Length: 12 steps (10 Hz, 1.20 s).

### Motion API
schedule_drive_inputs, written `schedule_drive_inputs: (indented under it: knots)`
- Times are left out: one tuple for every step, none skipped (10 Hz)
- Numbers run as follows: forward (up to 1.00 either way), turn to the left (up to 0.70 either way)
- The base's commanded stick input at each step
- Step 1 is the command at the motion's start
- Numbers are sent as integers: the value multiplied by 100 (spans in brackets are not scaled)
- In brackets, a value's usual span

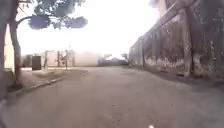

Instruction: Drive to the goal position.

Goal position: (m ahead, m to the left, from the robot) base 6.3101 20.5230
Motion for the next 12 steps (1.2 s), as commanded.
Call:
schedule_drive_inputs:
  knots:
    - [100, 0]
    - [100, 0]
    - [100, 0]
    - [100, 0]
    - [100, 0]
    - [100, 0]
    - [100, 0]
    - [100, 0]
    - [100, 0]
    - [100, 0]
    - [100, 0]
    - [100, 0]
